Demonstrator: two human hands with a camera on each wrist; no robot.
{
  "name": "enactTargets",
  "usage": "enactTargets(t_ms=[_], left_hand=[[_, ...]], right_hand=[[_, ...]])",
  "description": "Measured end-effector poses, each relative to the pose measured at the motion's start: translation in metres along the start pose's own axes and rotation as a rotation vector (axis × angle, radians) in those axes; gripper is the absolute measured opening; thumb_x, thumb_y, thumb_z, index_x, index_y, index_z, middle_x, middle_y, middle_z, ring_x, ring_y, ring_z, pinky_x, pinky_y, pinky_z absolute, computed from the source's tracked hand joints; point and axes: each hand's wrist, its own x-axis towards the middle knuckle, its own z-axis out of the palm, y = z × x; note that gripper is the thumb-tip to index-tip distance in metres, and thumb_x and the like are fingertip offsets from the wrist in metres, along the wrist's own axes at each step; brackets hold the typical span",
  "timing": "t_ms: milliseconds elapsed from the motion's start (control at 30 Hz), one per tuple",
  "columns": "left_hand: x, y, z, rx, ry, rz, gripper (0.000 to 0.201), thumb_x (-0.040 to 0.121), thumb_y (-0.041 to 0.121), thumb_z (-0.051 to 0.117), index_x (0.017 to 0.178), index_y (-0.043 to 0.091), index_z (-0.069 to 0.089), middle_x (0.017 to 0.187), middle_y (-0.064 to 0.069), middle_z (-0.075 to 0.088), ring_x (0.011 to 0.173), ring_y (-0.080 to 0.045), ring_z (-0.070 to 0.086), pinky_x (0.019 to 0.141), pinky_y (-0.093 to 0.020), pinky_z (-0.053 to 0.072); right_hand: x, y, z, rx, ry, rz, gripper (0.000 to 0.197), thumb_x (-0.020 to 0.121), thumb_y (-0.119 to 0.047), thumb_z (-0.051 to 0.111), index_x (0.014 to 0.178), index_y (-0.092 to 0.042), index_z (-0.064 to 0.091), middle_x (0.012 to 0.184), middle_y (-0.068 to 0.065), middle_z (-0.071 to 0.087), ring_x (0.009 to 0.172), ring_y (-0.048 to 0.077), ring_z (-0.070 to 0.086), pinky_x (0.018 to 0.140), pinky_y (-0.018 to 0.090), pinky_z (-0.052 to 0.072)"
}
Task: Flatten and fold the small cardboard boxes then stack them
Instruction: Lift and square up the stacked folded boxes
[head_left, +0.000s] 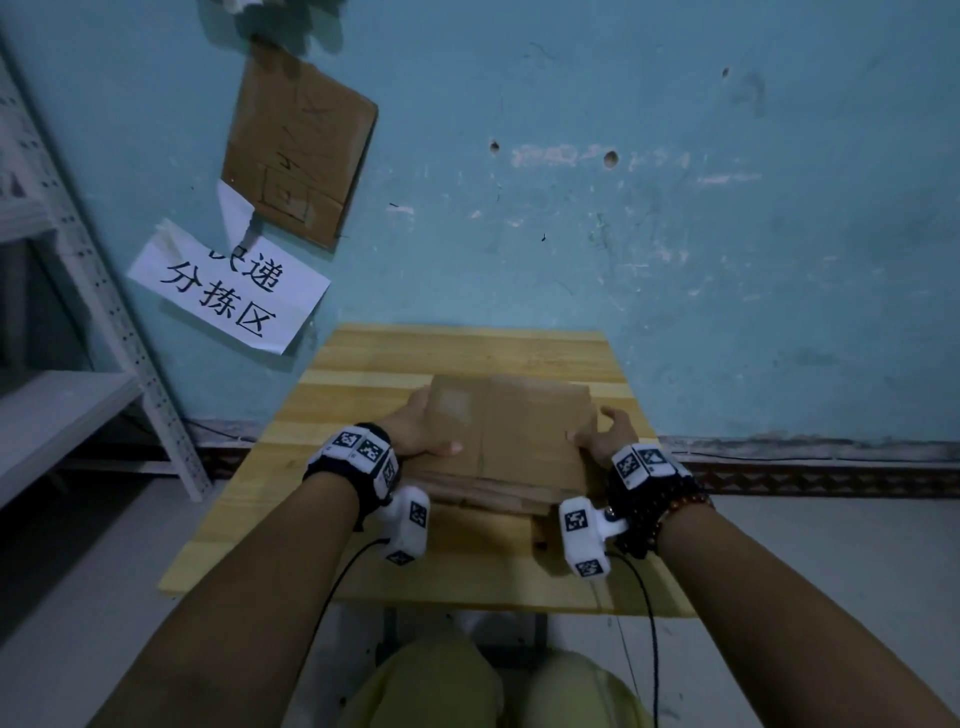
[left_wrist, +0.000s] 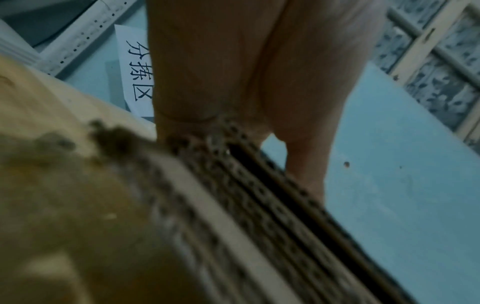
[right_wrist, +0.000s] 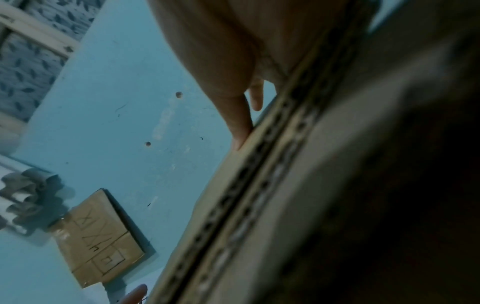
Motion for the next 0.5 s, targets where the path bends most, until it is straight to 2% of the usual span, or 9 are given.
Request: enactTargets(t_ms=[67,167,200,267,300,333,400,467,500], left_hand=[[0.009,-0.002,-0.014,-0.118,0.159,0.008,0.082,0.08,0.013,0.071,0.144,0.014,0.02,0.133,-0.017,0.047,0.119,-0.033,0.05,0.097,-0.042,0.045],[0.023,-0.013,-0.032,-0.306,0.325,0.028,0.061,0.081,0.004,0.069,0.133,0.01,0.037,0.124,-0.026,0.054,0.102,-0.032,0.058,0.088,-0.045,0.051],[0.025,-0.016,-0.039,-0.323,0.373,0.047,0.052,0.082,0.002,0.066,0.129,0.007,0.043,0.125,-0.025,0.053,0.104,-0.032,0.057,0.088,-0.045,0.051],[0.033,-0.025,-0.054,-0.28,0.437,0.073,0.039,0.087,0.005,0.062,0.124,0.006,0.052,0.132,-0.02,0.049,0.119,-0.034,0.051,0.097,-0.047,0.047],[0.036,-0.028,-0.061,-0.228,0.414,0.075,0.038,0.089,0.01,0.06,0.126,0.008,0.052,0.136,-0.017,0.047,0.124,-0.033,0.047,0.102,-0.046,0.043],[0.041,-0.034,-0.067,-0.155,0.356,0.086,0.042,0.089,0.015,0.06,0.13,0.011,0.05,0.14,-0.014,0.044,0.127,-0.031,0.044,0.105,-0.044,0.039],[0.051,-0.046,-0.077,0.023,0.215,0.066,0.063,0.083,0.021,0.068,0.139,0.018,0.04,0.145,-0.008,0.036,0.133,-0.027,0.037,0.111,-0.039,0.032],[0.061,-0.059,-0.087,0.126,0.213,0.057,0.08,0.073,0.022,0.078,0.142,0.02,0.037,0.148,-0.01,0.028,0.135,-0.028,0.033,0.115,-0.042,0.028],[0.066,-0.065,-0.092,0.134,0.252,0.059,0.08,0.071,0.019,0.079,0.141,0.019,0.039,0.148,-0.012,0.026,0.135,-0.029,0.032,0.115,-0.042,0.027]], right_hand=[[0.007,-0.013,0.002,0.024,-0.028,-0.015,0.075,0.086,-0.017,0.065,0.144,-0.006,0.019,0.145,0.019,0.035,0.128,0.035,0.041,0.1,0.041,0.038],[0.016,-0.031,0.018,0.047,-0.203,-0.083,0.079,0.082,-0.009,0.069,0.146,-0.011,0.021,0.143,0.017,0.037,0.127,0.035,0.042,0.104,0.043,0.039],[0.02,-0.036,0.027,0.054,-0.236,-0.109,0.077,0.082,-0.007,0.068,0.145,-0.014,0.025,0.142,0.016,0.039,0.126,0.034,0.044,0.104,0.044,0.04],[0.027,-0.049,0.043,0.091,-0.224,-0.167,0.07,0.082,-0.002,0.066,0.143,-0.016,0.034,0.141,0.013,0.042,0.124,0.031,0.046,0.105,0.042,0.041],[0.033,-0.056,0.05,0.106,-0.203,-0.194,0.068,0.082,0.0,0.065,0.142,-0.014,0.036,0.143,0.012,0.042,0.126,0.03,0.045,0.106,0.039,0.04],[0.041,-0.063,0.058,0.108,-0.185,-0.21,0.066,0.082,0.001,0.065,0.142,-0.013,0.038,0.144,0.012,0.041,0.127,0.029,0.044,0.106,0.035,0.038],[0.055,-0.077,0.071,0.093,-0.183,-0.214,0.063,0.084,0.0,0.063,0.141,-0.013,0.04,0.145,0.012,0.04,0.128,0.029,0.044,0.103,0.032,0.038],[0.07,-0.088,0.087,0.105,-0.191,-0.199,0.058,0.085,-0.002,0.062,0.139,-0.012,0.043,0.14,0.014,0.046,0.119,0.03,0.05,0.096,0.032,0.043],[0.078,-0.092,0.096,0.122,-0.197,-0.193,0.054,0.086,-0.002,0.062,0.137,-0.012,0.046,0.132,0.014,0.053,0.109,0.029,0.055,0.088,0.032,0.047]])
